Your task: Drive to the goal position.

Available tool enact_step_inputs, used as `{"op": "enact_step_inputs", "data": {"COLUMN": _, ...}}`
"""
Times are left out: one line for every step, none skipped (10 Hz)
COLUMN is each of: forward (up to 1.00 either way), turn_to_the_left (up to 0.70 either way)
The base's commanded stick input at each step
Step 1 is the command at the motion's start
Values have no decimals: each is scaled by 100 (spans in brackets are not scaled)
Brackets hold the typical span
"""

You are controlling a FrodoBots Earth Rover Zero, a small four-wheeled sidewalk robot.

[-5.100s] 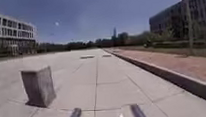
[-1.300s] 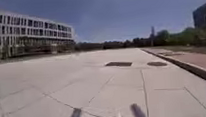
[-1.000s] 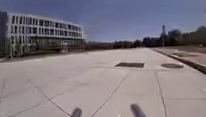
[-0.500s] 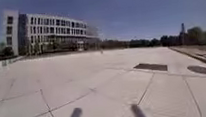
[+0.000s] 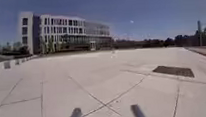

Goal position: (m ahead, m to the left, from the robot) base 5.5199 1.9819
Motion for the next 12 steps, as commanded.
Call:
{"op": "enact_step_inputs", "data": {"forward": 85, "turn_to_the_left": -27}}
{"op": "enact_step_inputs", "data": {"forward": 85, "turn_to_the_left": -27}}
{"op": "enact_step_inputs", "data": {"forward": 85, "turn_to_the_left": -27}}
{"op": "enact_step_inputs", "data": {"forward": 85, "turn_to_the_left": -27}}
{"op": "enact_step_inputs", "data": {"forward": 85, "turn_to_the_left": -27}}
{"op": "enact_step_inputs", "data": {"forward": 85, "turn_to_the_left": -27}}
{"op": "enact_step_inputs", "data": {"forward": 85, "turn_to_the_left": -27}}
{"op": "enact_step_inputs", "data": {"forward": 85, "turn_to_the_left": -20}}
{"op": "enact_step_inputs", "data": {"forward": 85, "turn_to_the_left": -5}}
{"op": "enact_step_inputs", "data": {"forward": 85, "turn_to_the_left": 0}}
{"op": "enact_step_inputs", "data": {"forward": 85, "turn_to_the_left": 0}}
{"op": "enact_step_inputs", "data": {"forward": 85, "turn_to_the_left": 0}}
